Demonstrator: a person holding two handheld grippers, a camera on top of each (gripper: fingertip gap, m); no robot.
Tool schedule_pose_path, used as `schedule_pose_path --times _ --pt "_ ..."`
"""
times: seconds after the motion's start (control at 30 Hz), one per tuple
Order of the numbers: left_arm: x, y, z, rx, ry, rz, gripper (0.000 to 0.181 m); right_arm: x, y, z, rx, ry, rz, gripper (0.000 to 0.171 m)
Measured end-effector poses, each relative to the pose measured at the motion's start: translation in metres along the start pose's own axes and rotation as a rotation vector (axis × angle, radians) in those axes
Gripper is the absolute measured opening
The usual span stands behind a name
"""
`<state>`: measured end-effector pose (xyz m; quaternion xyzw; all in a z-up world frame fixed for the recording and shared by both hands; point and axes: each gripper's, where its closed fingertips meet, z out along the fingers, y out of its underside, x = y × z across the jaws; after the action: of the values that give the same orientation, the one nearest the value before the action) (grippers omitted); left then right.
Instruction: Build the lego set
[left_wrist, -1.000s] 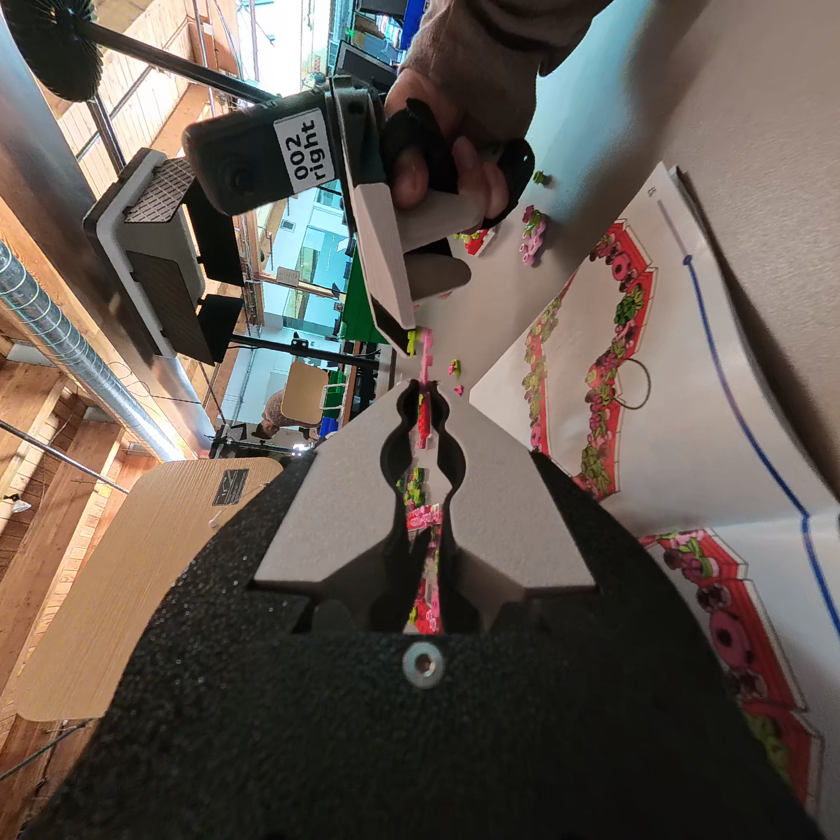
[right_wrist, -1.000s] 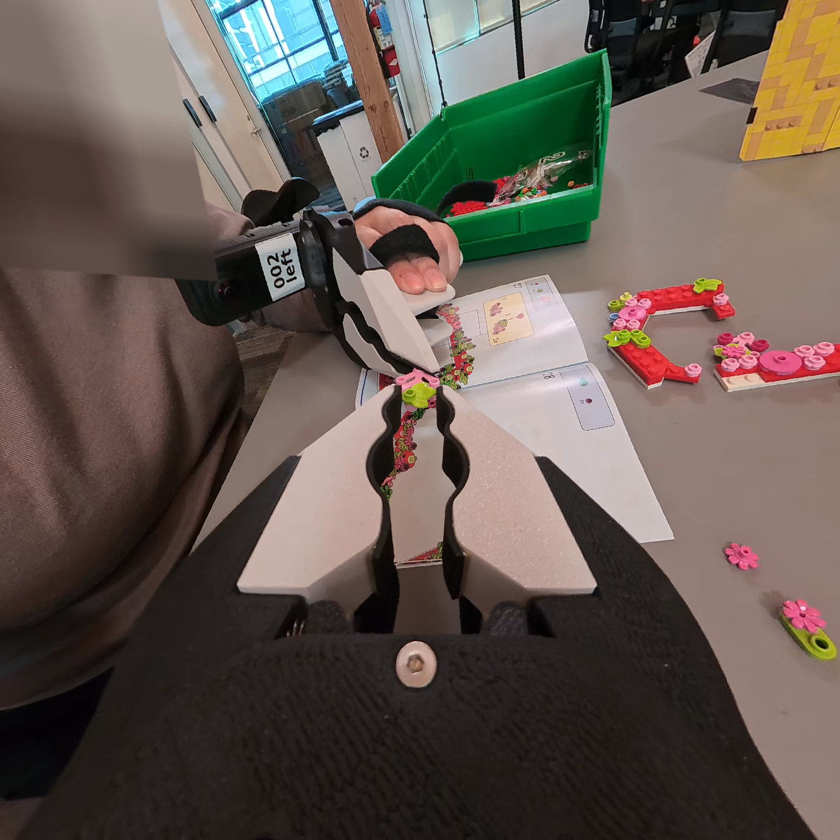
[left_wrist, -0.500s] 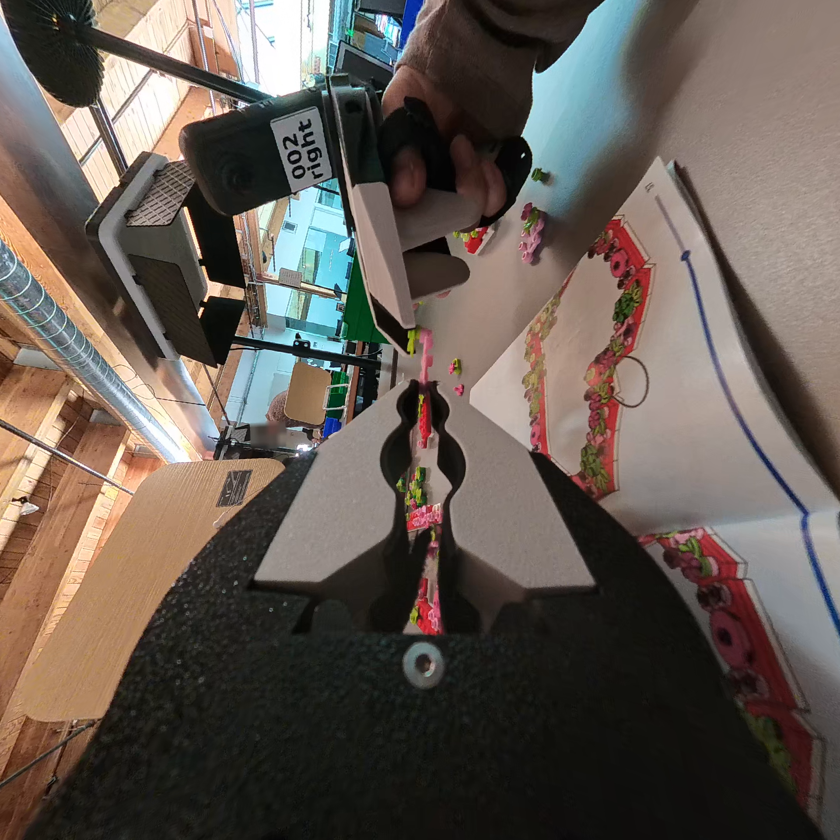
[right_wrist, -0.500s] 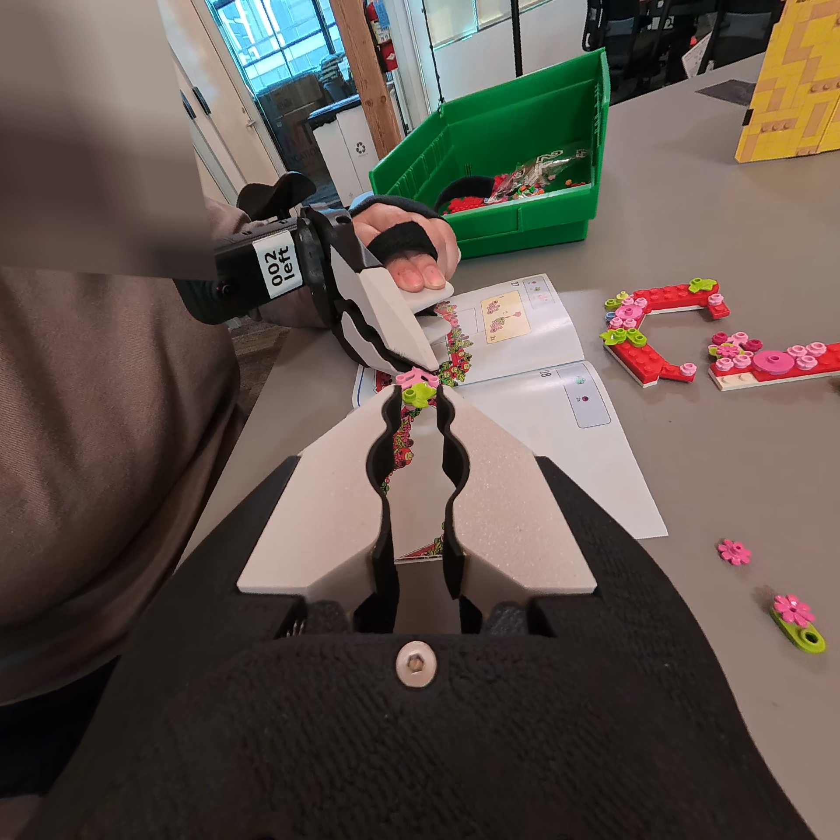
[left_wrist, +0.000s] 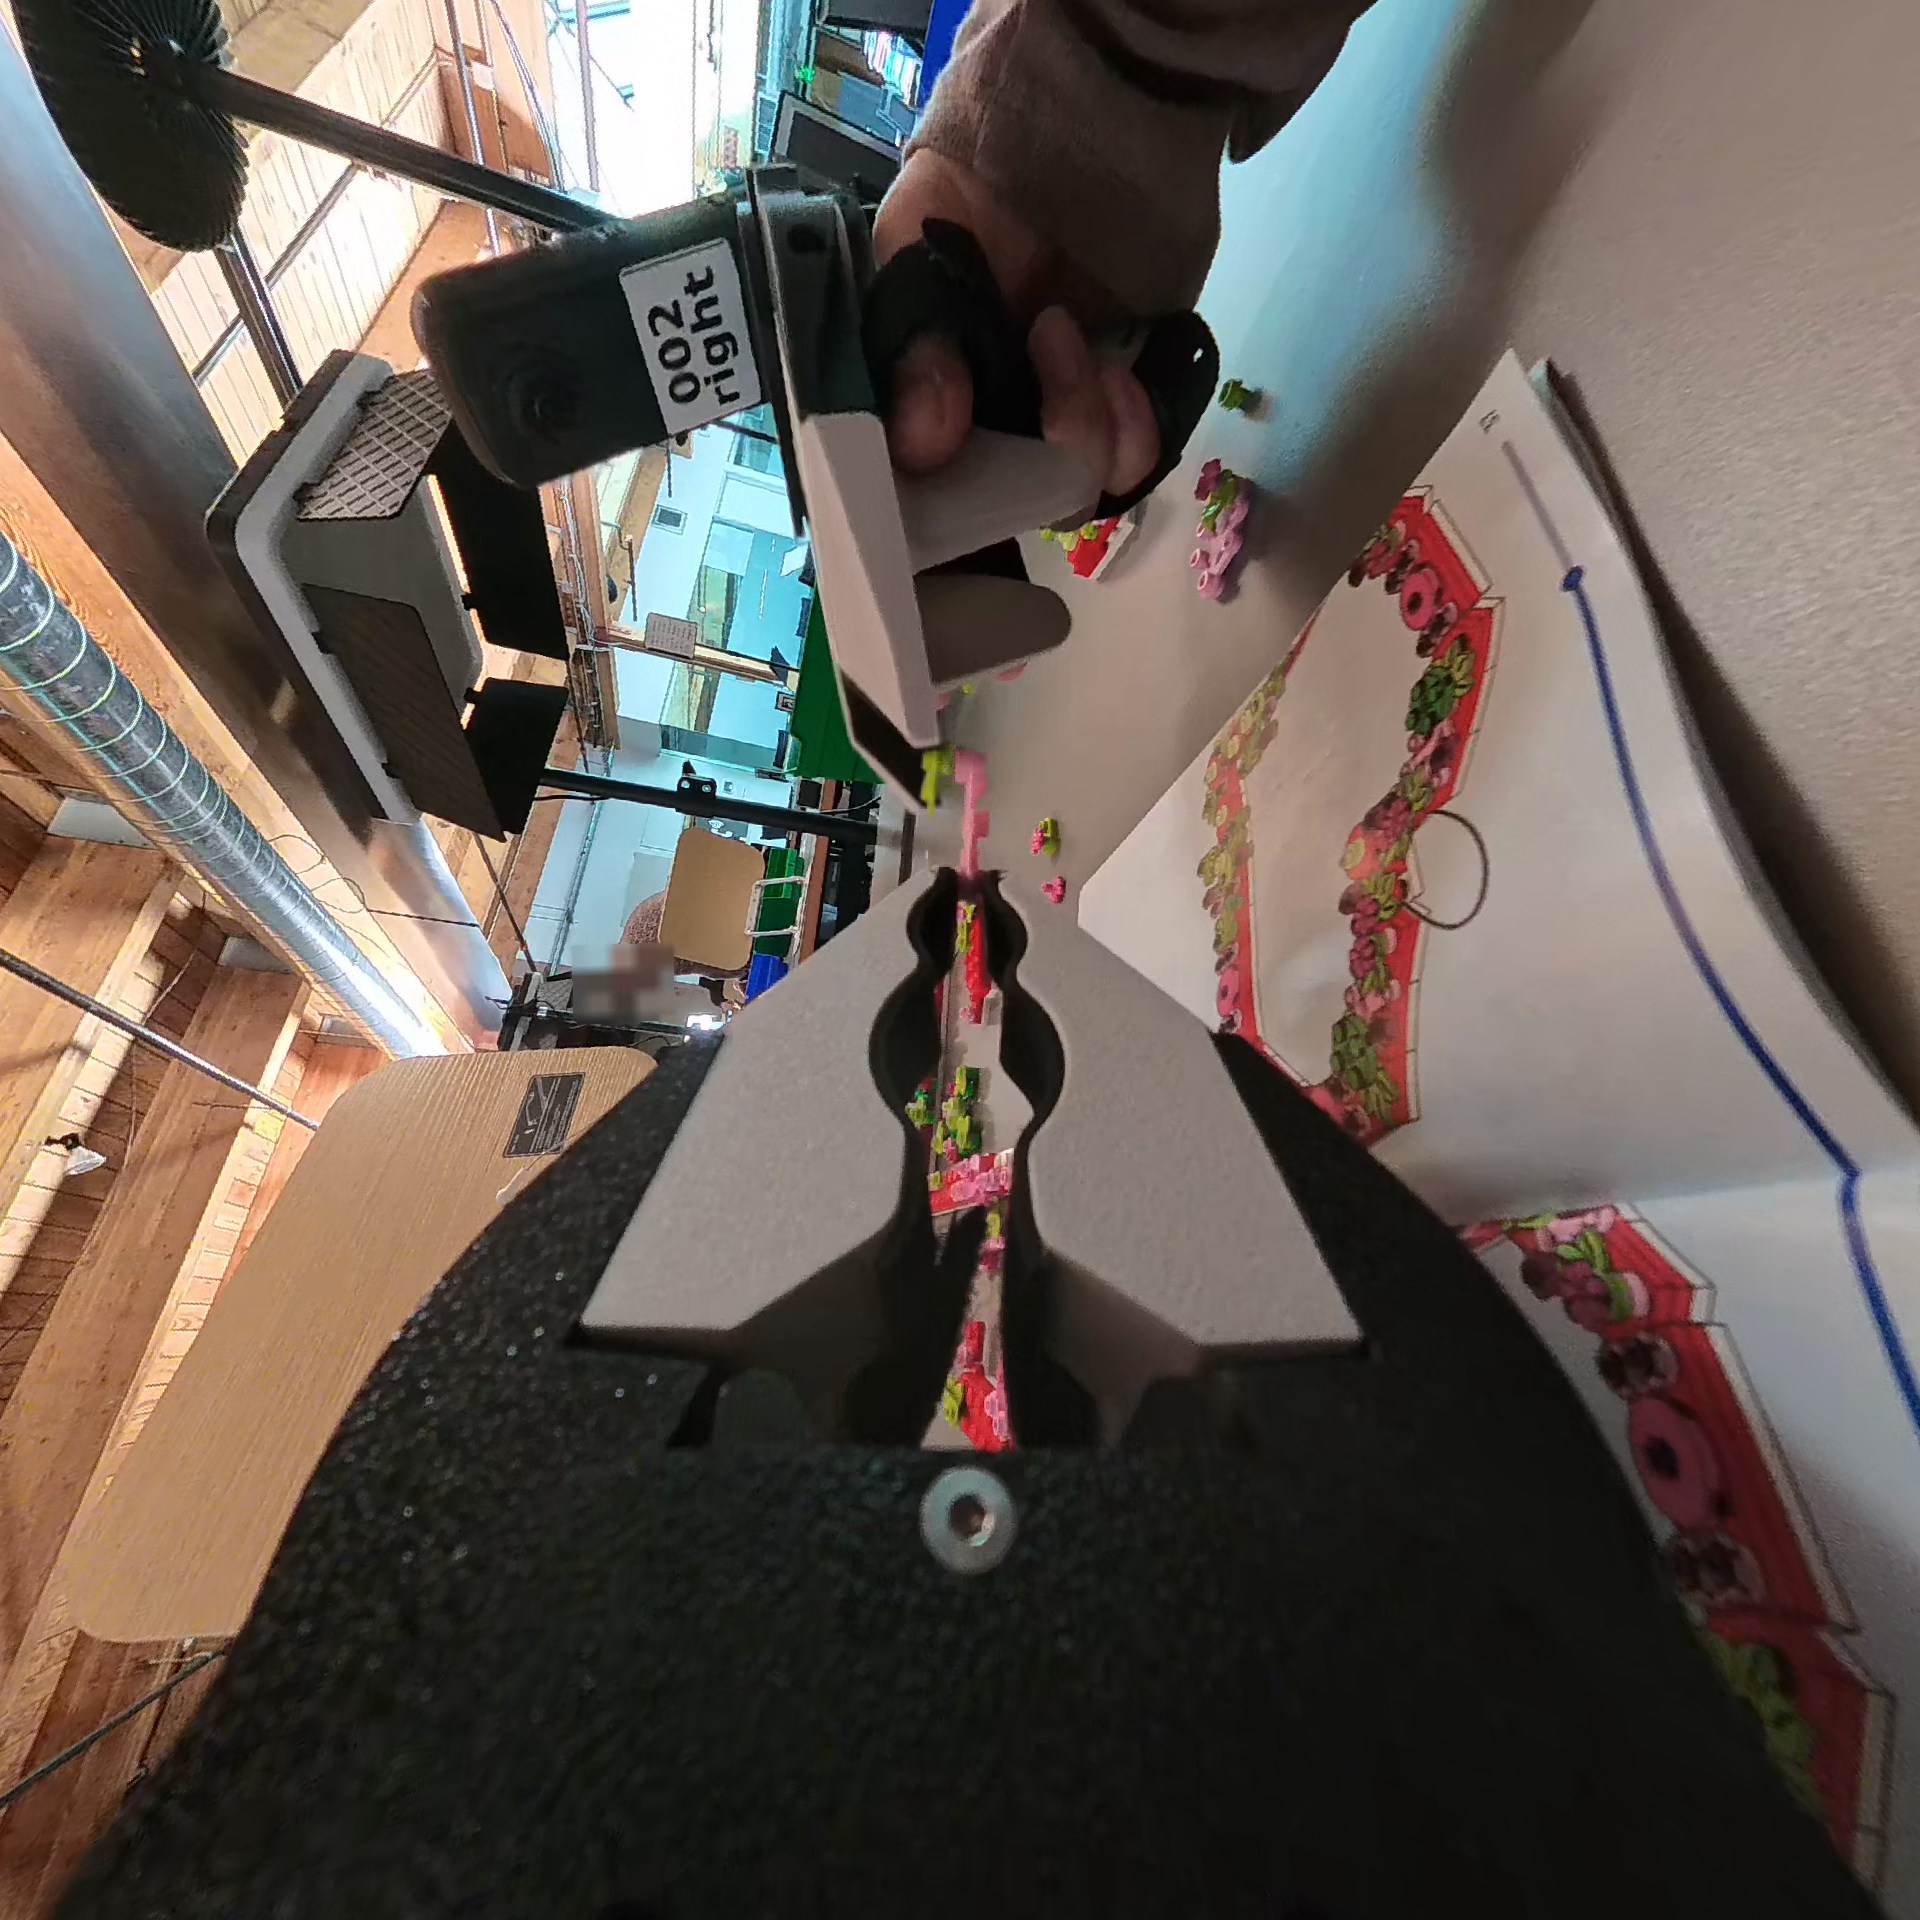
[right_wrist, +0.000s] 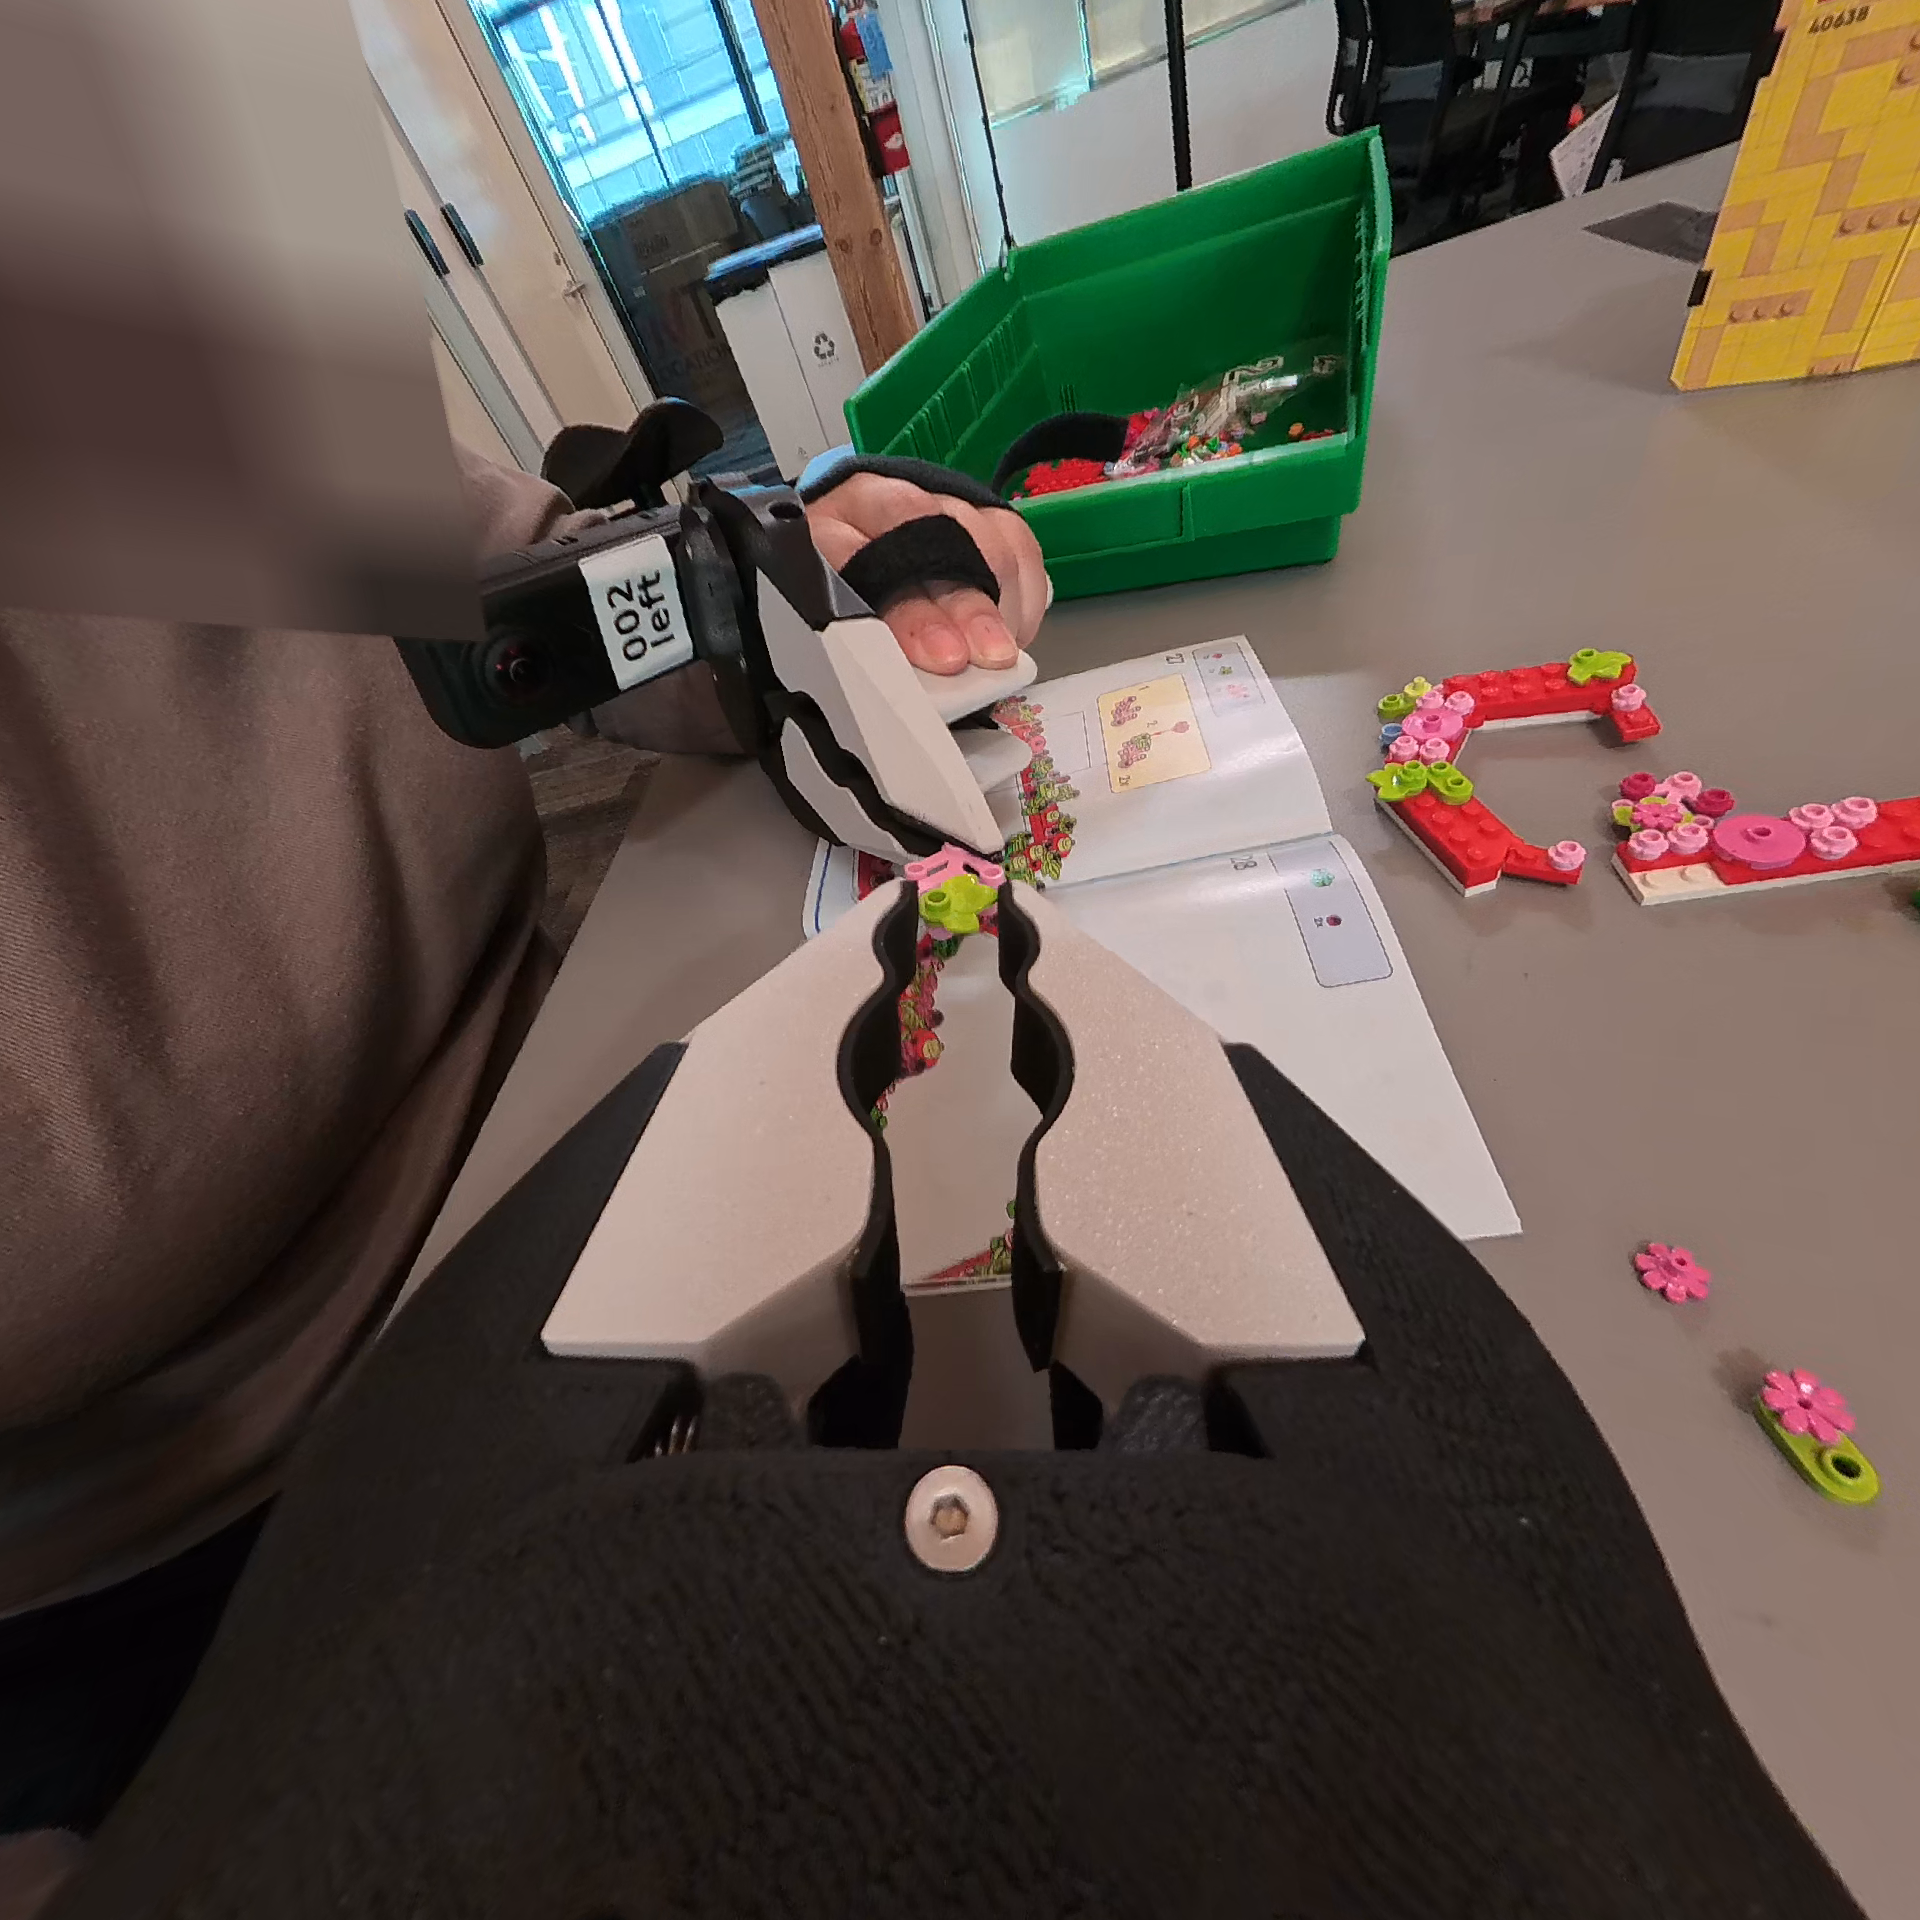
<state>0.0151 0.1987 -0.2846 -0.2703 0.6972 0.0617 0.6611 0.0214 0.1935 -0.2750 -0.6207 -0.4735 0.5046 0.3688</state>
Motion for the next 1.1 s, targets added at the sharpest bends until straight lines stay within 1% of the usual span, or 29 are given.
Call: schedule_pose_path --times 0.17,0.33,0.5,0.6,0.67,0.7,0.73,0.77,0.8,0.83,0.97,1.03,1.1 --pt "-0.003 0.000 -0.001 0.003 -0.013 -0.016 0.003 -0.005 -0.018 -0.009 0.115 -0.031 0.005 0.013" --pt "-0.001 0.002 0.000 -0.011 -0.003 0.002 0.002 -0.003 -0.024 -0.013 0.143 0.003 -0.029 0.013" --pt "0.009 0.012 0.004 -0.065 0.045 0.026 0.003 0.004 -0.024 -0.016 0.143 0.044 -0.023 0.012" --pt "0.009 0.016 0.005 -0.081 0.056 -0.030 0.003 0.015 -0.013 -0.016 0.066 0.124 -0.046 0.012" --pt "0.005 0.019 0.006 -0.078 0.066 -0.185 0.003 0.022 -0.007 -0.017 0.011 0.184 -0.061 0.013" --pt "0.002 0.019 0.006 -0.060 0.079 -0.301 0.004 0.026 -0.002 -0.018 -0.023 0.217 -0.073 0.013" --pt "-0.004 0.019 0.005 -0.037 0.080 -0.417 0.009 0.029 0.001 -0.018 -0.052 0.241 -0.086 0.013" --pt "-0.010 0.019 0.004 -0.008 0.082 -0.529 0.009 0.030 0.003 -0.018 -0.071 0.257 -0.094 0.013" --pt "-0.017 0.019 0.003 0.027 0.085 -0.642 0.009 0.032 0.004 -0.018 -0.082 0.268 -0.097 0.013" --pt "-0.024 0.018 0.000 0.069 0.087 -0.764 0.003 0.032 0.006 -0.017 -0.092 0.273 -0.099 0.013" --pt "-0.051 0.012 -0.011 0.282 0.146 -1.242 0.003 0.032 0.009 -0.012 -0.120 0.277 -0.112 0.013" --pt "-0.059 0.012 -0.015 0.372 0.189 -1.426 0.003 0.032 0.011 -0.010 -0.137 0.280 -0.123 0.013" --pt "-0.062 0.013 -0.016 0.431 0.228 -1.560 0.003 0.032 0.013 -0.007 -0.150 0.283 -0.135 0.013"
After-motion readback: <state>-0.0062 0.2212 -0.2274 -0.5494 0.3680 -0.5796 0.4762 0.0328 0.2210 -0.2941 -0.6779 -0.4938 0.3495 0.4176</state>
